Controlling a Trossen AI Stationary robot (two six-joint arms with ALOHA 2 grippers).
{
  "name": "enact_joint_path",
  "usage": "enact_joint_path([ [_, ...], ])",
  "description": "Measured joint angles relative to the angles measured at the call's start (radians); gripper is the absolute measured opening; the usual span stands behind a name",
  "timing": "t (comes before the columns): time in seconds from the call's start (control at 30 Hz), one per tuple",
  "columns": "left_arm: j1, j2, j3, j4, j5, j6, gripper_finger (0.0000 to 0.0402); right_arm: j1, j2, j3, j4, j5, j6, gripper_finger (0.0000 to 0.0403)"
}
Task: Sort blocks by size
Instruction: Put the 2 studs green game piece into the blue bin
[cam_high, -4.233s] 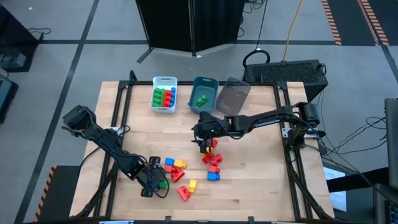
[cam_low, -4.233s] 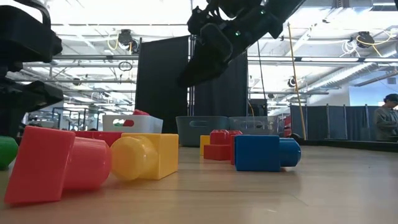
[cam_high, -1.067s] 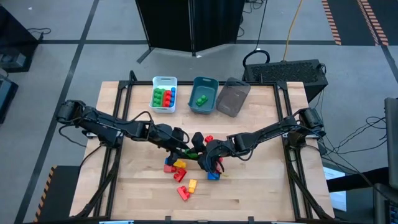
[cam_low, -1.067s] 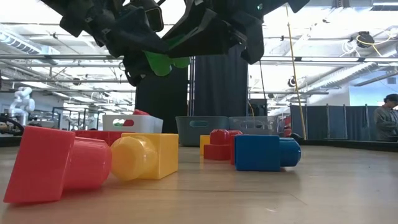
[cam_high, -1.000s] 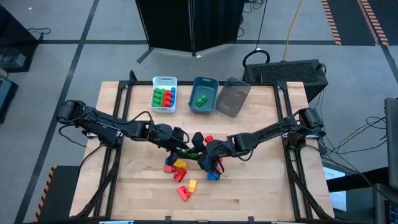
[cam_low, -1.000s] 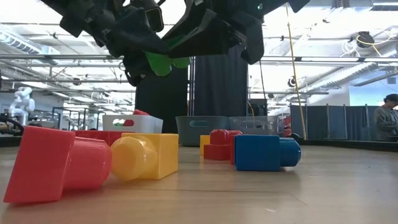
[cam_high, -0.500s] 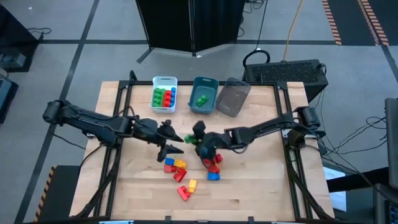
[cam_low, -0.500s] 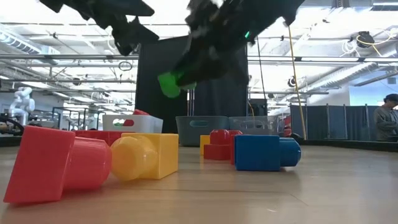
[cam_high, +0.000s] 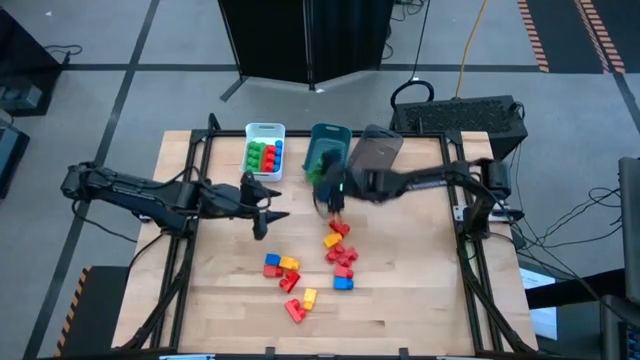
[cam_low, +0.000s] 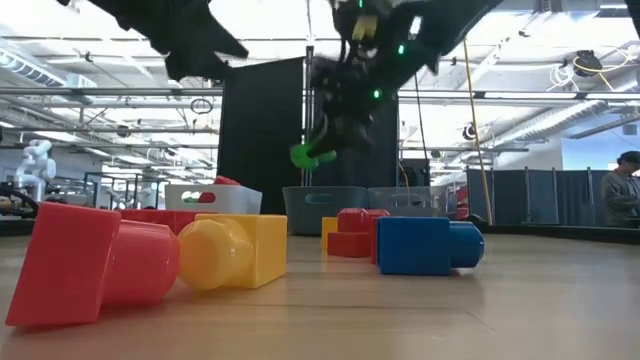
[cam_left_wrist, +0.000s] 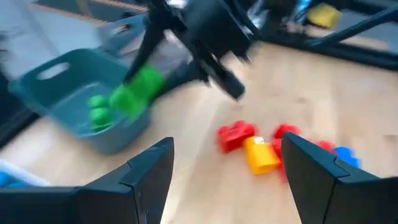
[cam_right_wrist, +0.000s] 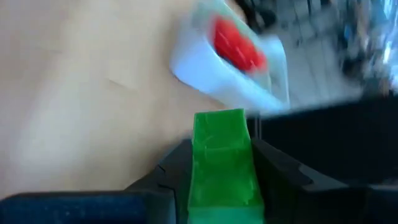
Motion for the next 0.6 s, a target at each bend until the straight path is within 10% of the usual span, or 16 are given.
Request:
enact_joint_path([
  [0.6, 0.185, 0.000, -0.001, -0.033, -0.043, 0.183, 0.0251, -0.330, 0.014, 0.001, 0.000, -0.424, 0.422, 0.0160],
])
